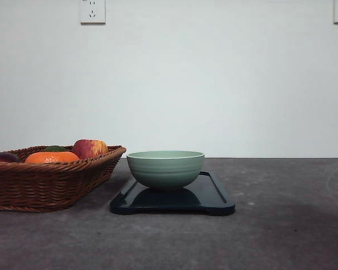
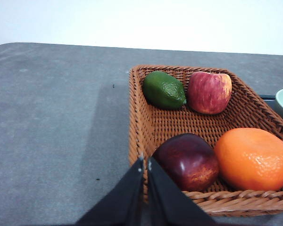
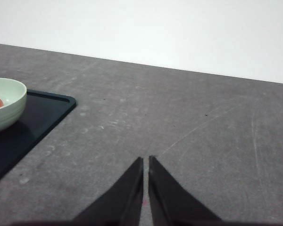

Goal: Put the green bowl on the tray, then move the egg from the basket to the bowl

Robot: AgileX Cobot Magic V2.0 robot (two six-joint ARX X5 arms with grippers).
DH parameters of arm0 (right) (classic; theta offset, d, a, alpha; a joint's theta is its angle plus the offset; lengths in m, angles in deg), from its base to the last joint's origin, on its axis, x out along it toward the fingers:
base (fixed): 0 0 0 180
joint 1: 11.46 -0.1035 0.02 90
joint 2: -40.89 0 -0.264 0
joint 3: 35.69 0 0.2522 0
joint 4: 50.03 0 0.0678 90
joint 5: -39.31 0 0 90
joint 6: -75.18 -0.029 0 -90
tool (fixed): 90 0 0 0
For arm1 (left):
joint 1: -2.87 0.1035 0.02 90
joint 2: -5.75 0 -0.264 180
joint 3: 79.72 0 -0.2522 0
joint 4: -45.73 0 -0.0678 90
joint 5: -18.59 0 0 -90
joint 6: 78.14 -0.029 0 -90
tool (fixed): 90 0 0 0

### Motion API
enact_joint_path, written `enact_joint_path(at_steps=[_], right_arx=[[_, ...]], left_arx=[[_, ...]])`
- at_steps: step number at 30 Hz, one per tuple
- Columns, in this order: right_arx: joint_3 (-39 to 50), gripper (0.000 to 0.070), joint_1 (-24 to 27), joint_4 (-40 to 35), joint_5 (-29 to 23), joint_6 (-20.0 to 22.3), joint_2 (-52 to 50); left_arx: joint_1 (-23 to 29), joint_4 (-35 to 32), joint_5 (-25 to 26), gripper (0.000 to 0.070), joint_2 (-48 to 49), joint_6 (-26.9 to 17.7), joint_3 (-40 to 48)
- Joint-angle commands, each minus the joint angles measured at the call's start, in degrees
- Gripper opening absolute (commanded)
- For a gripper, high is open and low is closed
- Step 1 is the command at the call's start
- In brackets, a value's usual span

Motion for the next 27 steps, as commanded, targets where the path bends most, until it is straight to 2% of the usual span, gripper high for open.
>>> enact_joint_path(at_steps=[1, 27], right_arx=[[0.22, 0.0012, -0.02, -0.79, -0.02, -0.95, 0.07], [0.22, 0.0012, -0.02, -0.92, -0.02, -0.95, 0.07]], left_arx=[[0.00, 0.45, -0.13, 0.0000, 0.04, -0.39, 1.07], [0.00, 0.45, -0.13, 0.0000, 0.04, -0.39, 1.07]])
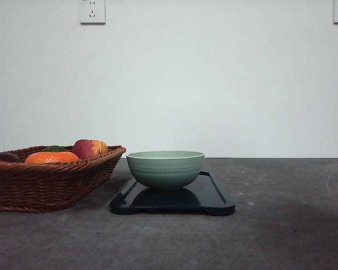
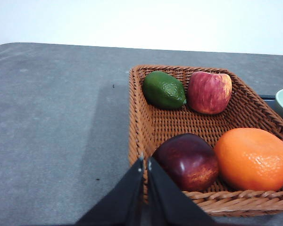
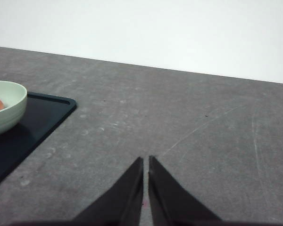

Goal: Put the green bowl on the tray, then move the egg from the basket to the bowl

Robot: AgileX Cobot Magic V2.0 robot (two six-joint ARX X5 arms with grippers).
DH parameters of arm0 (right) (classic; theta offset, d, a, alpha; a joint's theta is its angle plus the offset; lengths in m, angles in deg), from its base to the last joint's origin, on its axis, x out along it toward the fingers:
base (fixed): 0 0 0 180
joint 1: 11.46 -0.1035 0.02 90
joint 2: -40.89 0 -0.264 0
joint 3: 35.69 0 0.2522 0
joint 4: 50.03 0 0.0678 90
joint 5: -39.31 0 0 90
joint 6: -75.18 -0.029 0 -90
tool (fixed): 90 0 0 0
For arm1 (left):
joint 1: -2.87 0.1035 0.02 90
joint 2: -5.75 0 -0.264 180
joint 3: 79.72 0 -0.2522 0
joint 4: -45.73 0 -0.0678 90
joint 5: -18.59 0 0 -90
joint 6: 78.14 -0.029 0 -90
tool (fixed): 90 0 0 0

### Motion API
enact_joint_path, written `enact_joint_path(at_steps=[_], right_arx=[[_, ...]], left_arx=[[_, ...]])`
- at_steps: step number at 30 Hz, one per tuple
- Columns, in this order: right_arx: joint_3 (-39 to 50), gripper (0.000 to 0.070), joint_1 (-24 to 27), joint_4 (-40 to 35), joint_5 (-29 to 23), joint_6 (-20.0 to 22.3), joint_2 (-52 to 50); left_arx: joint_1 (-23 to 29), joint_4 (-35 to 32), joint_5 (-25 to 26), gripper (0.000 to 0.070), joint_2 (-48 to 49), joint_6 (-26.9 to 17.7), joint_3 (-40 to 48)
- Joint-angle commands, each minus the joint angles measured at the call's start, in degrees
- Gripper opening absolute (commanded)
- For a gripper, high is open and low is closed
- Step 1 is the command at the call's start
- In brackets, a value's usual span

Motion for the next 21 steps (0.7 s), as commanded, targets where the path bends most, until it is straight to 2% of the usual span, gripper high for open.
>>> enact_joint_path(at_steps=[1, 21], right_arx=[[0.22, 0.0012, -0.02, -0.67, -0.02, -0.59, 0.07], [0.22, 0.0012, -0.02, -0.66, -0.02, -0.59, 0.07]], left_arx=[[0.00, 0.45, -0.13, 0.0000, 0.04, -0.39, 1.07], [0.00, 0.45, -0.13, 0.0000, 0.04, -0.39, 1.07]])
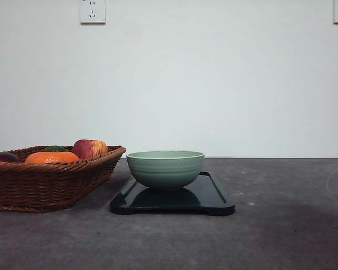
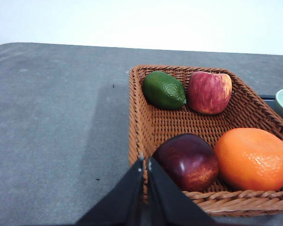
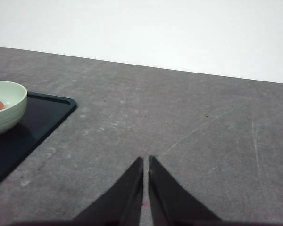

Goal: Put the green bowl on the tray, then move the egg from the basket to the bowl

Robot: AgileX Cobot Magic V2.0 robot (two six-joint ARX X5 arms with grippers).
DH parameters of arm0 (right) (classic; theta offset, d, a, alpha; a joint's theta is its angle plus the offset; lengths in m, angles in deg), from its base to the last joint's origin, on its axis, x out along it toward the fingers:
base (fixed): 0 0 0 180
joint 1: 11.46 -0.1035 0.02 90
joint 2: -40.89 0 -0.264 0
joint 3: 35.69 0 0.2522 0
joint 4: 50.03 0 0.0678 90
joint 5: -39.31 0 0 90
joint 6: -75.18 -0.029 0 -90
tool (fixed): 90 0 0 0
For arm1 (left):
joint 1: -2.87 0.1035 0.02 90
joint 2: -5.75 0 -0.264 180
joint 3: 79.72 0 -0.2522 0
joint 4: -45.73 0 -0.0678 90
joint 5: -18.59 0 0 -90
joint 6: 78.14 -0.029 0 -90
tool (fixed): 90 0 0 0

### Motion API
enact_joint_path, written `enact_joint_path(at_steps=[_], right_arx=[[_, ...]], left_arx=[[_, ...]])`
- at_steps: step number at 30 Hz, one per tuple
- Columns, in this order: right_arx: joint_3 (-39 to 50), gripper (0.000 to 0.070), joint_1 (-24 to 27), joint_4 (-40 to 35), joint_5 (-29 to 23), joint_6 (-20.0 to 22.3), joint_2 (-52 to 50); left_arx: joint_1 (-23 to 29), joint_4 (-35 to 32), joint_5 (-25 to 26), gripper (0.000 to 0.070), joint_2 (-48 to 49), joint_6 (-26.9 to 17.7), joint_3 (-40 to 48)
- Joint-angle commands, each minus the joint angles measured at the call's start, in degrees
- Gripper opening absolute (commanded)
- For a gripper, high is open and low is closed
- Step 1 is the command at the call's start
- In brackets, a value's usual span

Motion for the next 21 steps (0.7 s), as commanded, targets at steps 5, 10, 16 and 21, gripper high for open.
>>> enact_joint_path(at_steps=[5, 10, 16, 21], right_arx=[[0.22, 0.0012, -0.02, -0.66, -0.02, -0.59, 0.07], [0.22, 0.0012, -0.02, -0.66, -0.02, -0.59, 0.07], [0.22, 0.0012, -0.02, -0.66, -0.02, -0.59, 0.07], [0.22, 0.0012, -0.02, -0.66, -0.02, -0.59, 0.07]], left_arx=[[0.00, 0.45, -0.13, 0.0000, 0.04, -0.39, 1.07], [0.00, 0.45, -0.13, 0.0000, 0.04, -0.39, 1.07], [0.00, 0.45, -0.13, 0.0000, 0.04, -0.39, 1.07], [0.00, 0.45, -0.13, 0.0000, 0.04, -0.39, 1.07]])
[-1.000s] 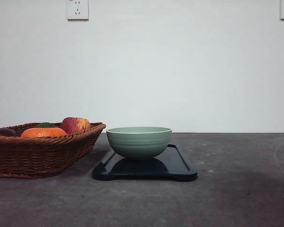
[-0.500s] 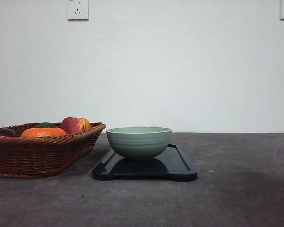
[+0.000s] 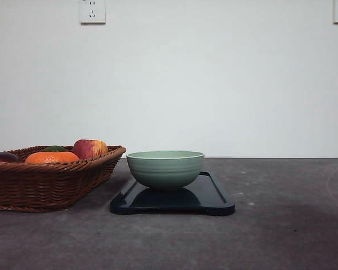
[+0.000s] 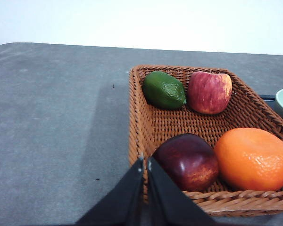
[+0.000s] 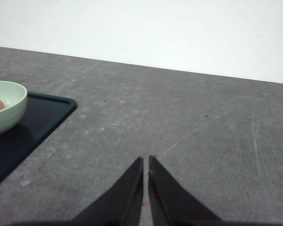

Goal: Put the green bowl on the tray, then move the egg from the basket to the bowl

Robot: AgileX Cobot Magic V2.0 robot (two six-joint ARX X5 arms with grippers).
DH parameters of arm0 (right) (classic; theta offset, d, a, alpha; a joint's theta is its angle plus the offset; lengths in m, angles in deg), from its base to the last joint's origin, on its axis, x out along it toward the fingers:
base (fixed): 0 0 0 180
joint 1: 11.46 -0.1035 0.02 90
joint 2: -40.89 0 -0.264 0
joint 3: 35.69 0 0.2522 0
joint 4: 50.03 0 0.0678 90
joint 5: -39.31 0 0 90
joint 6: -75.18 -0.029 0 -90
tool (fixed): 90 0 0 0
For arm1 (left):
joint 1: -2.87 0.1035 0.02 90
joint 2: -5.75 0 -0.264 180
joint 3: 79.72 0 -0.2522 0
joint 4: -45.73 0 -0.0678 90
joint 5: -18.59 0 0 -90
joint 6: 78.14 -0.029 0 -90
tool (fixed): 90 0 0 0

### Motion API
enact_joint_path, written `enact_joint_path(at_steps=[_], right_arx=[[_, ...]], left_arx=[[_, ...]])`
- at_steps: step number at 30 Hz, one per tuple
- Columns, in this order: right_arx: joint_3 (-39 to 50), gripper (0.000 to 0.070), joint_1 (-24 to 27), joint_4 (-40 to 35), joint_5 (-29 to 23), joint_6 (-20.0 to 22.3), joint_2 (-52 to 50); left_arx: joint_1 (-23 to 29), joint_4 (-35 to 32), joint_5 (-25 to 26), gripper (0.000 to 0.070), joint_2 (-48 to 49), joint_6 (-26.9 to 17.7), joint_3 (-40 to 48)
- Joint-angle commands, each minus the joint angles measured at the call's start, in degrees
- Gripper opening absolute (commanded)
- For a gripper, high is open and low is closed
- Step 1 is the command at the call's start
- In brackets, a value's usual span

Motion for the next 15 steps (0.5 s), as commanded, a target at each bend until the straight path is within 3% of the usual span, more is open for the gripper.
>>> enact_joint_path(at_steps=[1, 15], right_arx=[[0.22, 0.0012, -0.02, -0.66, -0.02, -0.59, 0.07], [0.22, 0.0012, -0.02, -0.66, -0.02, -0.59, 0.07]], left_arx=[[0.00, 0.46, -0.13, 0.0000, 0.04, -0.39, 1.07], [0.00, 0.46, -0.13, 0.0000, 0.04, -0.39, 1.07]])
